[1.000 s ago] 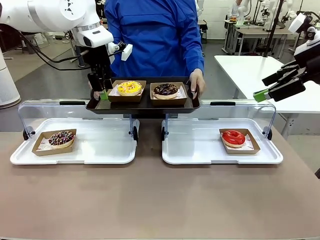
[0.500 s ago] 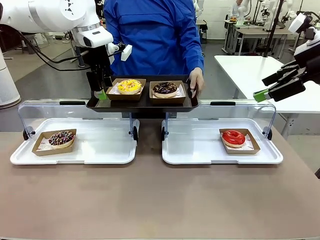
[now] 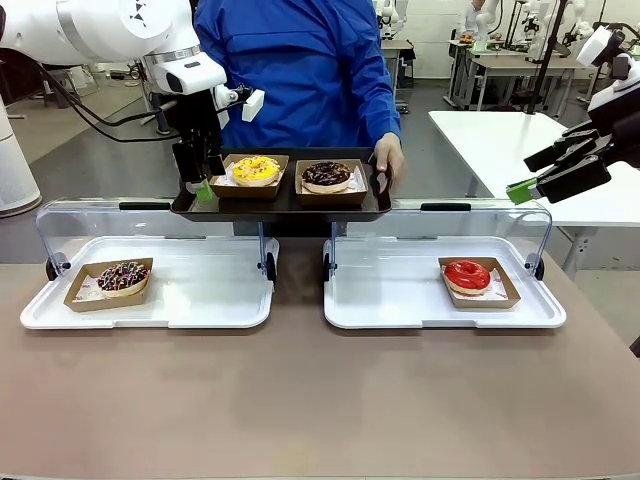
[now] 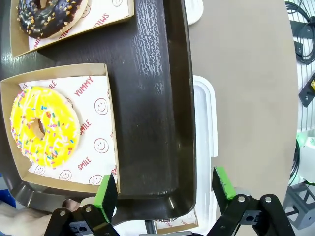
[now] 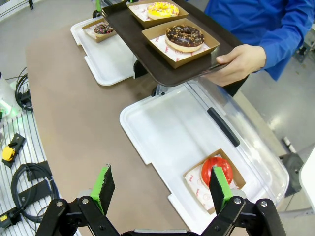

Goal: Provide the desired donut to the person.
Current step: Place the picked Paper togo box onto the Handle tray extended by the person.

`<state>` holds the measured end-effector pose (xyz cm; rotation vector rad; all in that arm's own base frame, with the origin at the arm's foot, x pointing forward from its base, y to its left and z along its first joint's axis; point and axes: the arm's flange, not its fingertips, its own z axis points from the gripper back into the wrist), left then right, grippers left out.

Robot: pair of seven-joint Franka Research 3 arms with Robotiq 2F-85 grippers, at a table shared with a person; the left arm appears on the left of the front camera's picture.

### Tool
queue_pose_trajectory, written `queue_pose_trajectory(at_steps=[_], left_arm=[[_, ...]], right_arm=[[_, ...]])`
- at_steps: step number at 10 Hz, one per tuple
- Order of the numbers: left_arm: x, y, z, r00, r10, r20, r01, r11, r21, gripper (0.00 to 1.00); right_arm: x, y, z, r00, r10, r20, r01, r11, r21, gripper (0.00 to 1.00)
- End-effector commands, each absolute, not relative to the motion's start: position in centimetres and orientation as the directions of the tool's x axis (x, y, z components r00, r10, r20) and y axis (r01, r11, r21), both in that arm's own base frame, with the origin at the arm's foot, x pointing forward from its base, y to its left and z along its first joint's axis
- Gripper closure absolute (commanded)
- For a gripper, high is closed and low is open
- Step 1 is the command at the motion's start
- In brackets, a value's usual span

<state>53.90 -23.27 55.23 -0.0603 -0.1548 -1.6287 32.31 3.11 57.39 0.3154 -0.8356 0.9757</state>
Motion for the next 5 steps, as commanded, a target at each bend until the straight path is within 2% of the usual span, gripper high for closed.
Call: queue_pose_trajectory(at_steps=[1, 5], left_arm=[[54.05, -23.16, 55.24, -0.063, -0.99, 0.128, 0.996, -0.053, 0.076, 0.0], [54.05, -23.16, 55.24, -0.063, -0.99, 0.128, 0.996, -0.053, 0.076, 0.0]], right_arm=[[32.27, 3.07, 57.22, 0.293, 0.611, 0.736, -0.829, 0.545, -0.122, 0.0], [32.27, 3.07, 57.22, 0.293, 0.611, 0.736, -0.829, 0.545, -0.122, 0.0]])
